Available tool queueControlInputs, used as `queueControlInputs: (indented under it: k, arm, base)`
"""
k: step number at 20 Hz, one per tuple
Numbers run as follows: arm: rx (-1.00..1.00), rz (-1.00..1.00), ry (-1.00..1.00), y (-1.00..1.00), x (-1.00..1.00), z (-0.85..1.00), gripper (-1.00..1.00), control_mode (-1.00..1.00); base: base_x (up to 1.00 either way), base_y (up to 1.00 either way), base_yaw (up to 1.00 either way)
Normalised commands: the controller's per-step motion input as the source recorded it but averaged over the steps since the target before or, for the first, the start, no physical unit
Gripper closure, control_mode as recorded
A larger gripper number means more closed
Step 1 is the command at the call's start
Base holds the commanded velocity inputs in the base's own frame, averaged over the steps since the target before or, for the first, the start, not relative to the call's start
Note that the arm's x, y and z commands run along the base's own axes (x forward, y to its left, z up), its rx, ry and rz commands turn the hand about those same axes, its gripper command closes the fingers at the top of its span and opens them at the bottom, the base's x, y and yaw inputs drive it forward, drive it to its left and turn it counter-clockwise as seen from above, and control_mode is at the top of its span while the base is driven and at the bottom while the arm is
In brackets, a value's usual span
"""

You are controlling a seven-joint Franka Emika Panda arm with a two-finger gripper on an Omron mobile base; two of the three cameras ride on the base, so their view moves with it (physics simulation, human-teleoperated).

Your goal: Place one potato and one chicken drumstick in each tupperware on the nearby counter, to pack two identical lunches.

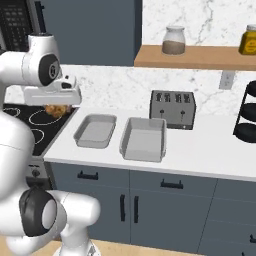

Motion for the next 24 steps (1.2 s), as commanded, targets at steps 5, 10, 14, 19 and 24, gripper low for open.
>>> queueControlInputs:
  k: [5, 10, 14, 19, 24]
  arm:
    - [-0.09, 0.0, -0.12, 0.03, 0.45, -0.95, 1.0, -1.0]
    - [-0.01, 0.01, -0.19, 0.05, 0.58, -1.0, 1.0, -1.0]
    - [0.01, 0.13, -0.4, 0.05, 0.71, -0.94, 1.0, -1.0]
    - [0.1, 0.14, -0.25, 0.0, 1.0, -0.43, 1.0, -1.0]
    - [0.21, 0.07, 0.09, 0.0, 1.0, 0.02, 1.0, -1.0]
  base:
    - [0.0, 0.0, 0.0]
    - [0.0, 0.0, 0.0]
    - [0.0, 0.0, 0.0]
    - [0.0, 0.0, 0.0]
    - [0.0, 0.0, 0.0]
